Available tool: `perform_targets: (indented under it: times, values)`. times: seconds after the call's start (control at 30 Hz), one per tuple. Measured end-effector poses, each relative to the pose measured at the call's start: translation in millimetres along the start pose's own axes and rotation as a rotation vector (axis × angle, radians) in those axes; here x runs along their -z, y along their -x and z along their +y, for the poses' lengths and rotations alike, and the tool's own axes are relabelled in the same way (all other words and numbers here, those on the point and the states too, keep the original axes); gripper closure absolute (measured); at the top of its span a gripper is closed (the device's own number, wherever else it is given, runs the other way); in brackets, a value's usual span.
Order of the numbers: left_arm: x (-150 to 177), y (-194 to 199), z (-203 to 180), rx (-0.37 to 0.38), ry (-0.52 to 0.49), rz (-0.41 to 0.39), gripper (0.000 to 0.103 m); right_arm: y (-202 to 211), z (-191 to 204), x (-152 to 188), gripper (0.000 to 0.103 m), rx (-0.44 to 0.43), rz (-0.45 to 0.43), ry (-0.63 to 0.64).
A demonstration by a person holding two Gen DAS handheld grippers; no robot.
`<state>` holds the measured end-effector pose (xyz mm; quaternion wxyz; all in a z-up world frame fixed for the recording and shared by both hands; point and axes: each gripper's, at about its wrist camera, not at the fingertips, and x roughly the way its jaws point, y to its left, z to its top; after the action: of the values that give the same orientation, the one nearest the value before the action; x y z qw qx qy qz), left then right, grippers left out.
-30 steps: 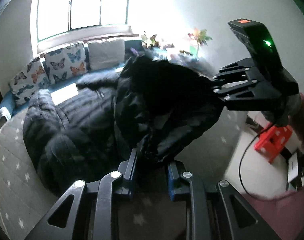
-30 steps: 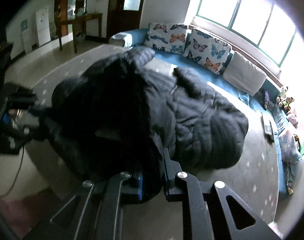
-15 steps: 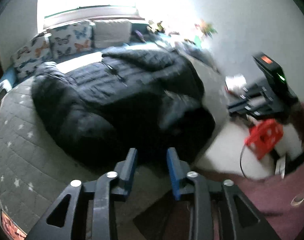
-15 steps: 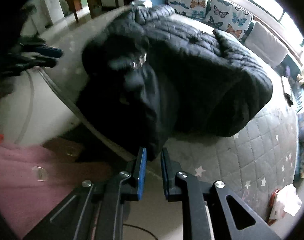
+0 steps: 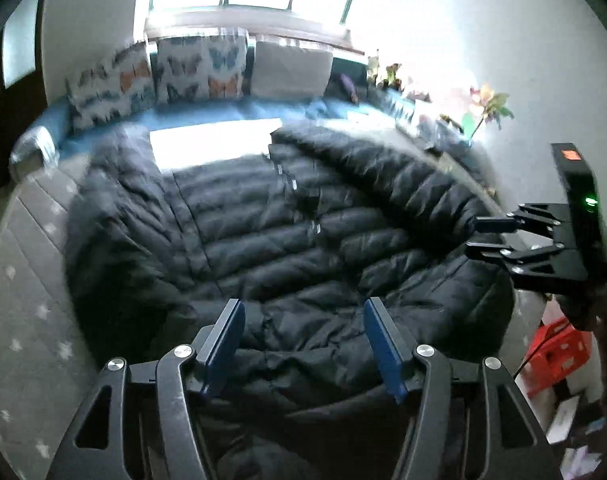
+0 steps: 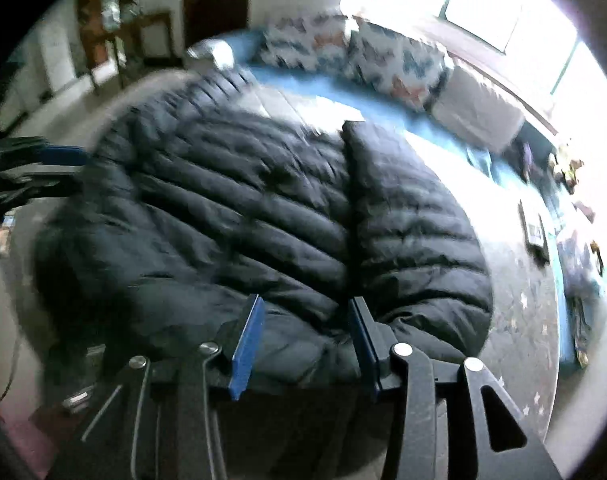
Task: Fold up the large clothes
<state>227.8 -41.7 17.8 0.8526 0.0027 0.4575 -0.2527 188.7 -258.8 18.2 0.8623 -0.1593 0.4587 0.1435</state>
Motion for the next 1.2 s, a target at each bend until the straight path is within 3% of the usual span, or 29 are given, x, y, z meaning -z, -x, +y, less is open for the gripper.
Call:
perform_targets:
  times: [0.1,0.2,0.33,0.47,0.6,0.67,0.77,0.97,1.07,1.2]
  values:
    - [18,-27,-1,-0.007,-0.018,0.08,0.037,-23,-8,23,0.055,0.004,0.073,-0.032]
    - [50,-27,-8,-0.015,-0.085,0.126,0.037,-16,-3,53,0.055,-0.035,0.108,-0.038]
    - [98,-32,-14,0.002,-0.072,0.174,0.036,-29,9,86,0.055,-0.087,0.19,-0.09]
    - [113,-23,-8,0.035,-0.037,0.181,0.034,-29,13,100,0.055,-0.088,0.141,-0.106]
    - [92,11,8,0.033,0.019,0.121,0.031,-7,-11,81,0.055,-0.156,0.111,-0.159]
    - [74,28,27,-0.031,0.053,0.061,0.015,4,-32,61,0.055,-0.119,0.066,-0.171]
    - [46,36,66,-0.108,0.156,-0.004,0.014,1,-66,35,0.05,-0.074,0.014,-0.211]
    - [-3,20,149,-0.175,0.377,-0.019,0.014,-39,-114,1,0.049,-0.011,0.02,-0.293]
    - [-13,16,183,-0.166,0.455,-0.03,0.014,-53,-139,4,0.049,0.019,0.03,-0.334]
    - [-19,-4,224,-0.097,0.542,-0.037,0.014,-58,-184,21,0.049,-0.054,0.014,-0.49]
